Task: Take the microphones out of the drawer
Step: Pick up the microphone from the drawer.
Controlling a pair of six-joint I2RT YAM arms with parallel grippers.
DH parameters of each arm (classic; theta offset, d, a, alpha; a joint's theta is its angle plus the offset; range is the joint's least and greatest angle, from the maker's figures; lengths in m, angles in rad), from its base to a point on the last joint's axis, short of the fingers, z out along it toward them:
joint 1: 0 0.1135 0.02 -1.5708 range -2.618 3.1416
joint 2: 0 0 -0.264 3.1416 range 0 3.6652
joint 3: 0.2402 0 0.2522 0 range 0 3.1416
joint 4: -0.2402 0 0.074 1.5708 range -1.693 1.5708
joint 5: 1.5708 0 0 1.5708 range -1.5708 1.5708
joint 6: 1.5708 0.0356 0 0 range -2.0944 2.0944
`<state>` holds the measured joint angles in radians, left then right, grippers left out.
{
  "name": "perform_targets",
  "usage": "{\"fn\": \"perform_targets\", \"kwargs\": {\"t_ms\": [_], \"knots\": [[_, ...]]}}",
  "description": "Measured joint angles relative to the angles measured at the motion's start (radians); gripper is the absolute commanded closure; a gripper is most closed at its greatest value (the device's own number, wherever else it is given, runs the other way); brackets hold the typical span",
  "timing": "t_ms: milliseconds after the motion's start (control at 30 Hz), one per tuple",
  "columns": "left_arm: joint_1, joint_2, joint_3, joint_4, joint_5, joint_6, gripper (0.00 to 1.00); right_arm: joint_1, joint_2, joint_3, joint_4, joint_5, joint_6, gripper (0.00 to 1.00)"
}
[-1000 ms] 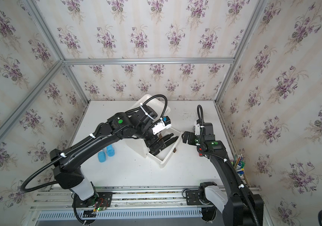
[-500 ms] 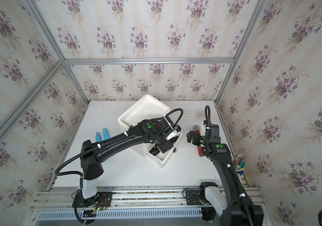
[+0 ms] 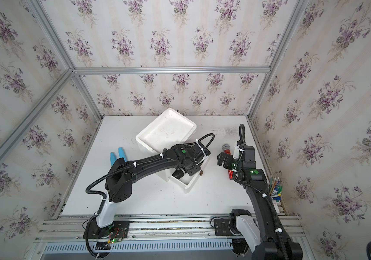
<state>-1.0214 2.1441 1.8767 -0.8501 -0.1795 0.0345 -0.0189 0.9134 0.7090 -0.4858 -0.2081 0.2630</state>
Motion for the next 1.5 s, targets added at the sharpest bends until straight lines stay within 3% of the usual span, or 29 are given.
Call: {"fn": "perform_targets", "kwargs": {"t_ms": [900,1233,1500], "knots": [[0.02,0.139,0.012,0.05,-0.038,-0.02,0.53,0.0,-0.008,0.0,0.017,-0.009,0.0,0.0],[0.019,0.147,-0.001,0.059,-0.032,-0.032,0.67,-0.001,-0.011,0.0,0.018,-0.012,0.0,0.0],[0.024,0.077,-0.01,0.045,-0.022,-0.028,0.76,-0.001,-0.014,-0.001,0.018,-0.012,0.0,0.0]]}}
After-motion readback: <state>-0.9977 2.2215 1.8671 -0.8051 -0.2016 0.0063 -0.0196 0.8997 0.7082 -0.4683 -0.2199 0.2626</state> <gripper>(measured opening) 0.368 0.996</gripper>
